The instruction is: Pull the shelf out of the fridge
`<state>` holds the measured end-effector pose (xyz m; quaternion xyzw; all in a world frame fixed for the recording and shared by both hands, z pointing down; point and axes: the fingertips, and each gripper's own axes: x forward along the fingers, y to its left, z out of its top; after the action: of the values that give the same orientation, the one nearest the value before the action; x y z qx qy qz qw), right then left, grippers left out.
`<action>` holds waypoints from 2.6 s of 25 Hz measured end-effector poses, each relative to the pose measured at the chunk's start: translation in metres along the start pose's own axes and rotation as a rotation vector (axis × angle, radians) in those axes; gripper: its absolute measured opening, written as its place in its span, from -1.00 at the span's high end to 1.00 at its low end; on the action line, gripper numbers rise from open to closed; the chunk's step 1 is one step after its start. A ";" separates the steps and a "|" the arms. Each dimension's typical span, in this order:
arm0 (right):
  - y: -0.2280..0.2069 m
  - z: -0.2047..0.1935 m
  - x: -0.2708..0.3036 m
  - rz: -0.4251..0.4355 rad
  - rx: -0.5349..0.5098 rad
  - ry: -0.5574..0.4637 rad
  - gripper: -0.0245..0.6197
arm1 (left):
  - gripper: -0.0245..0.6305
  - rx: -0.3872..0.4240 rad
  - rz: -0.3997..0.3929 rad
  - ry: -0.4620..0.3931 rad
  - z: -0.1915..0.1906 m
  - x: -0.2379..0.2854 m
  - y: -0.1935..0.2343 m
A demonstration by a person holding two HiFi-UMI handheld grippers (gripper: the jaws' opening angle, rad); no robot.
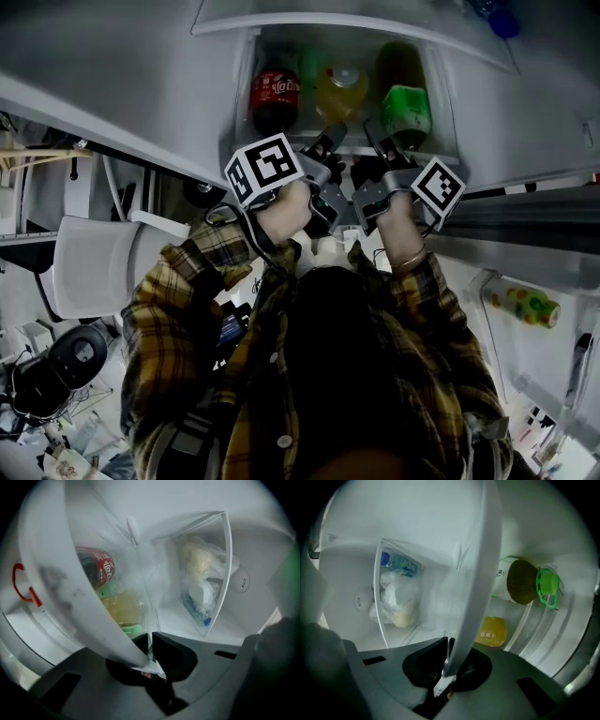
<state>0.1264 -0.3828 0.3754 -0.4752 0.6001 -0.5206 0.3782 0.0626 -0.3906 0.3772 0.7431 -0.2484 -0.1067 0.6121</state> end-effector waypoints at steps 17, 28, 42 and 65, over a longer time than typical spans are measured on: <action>0.004 -0.019 -0.031 0.003 0.001 0.006 0.81 | 0.80 -0.006 0.006 0.029 -0.026 -0.025 -0.004; 0.007 -0.029 -0.047 0.001 -0.028 0.016 0.81 | 0.80 0.027 0.013 0.042 -0.035 -0.040 -0.004; 0.008 -0.037 -0.063 0.022 -0.042 0.018 0.81 | 0.80 0.018 0.017 0.050 -0.050 -0.052 -0.005; 0.016 -0.058 -0.102 0.050 -0.039 0.019 0.81 | 0.80 0.040 0.017 0.076 -0.080 -0.084 -0.013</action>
<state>0.0953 -0.2691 0.3651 -0.4625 0.6254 -0.5037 0.3758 0.0314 -0.2787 0.3704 0.7566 -0.2333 -0.0680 0.6070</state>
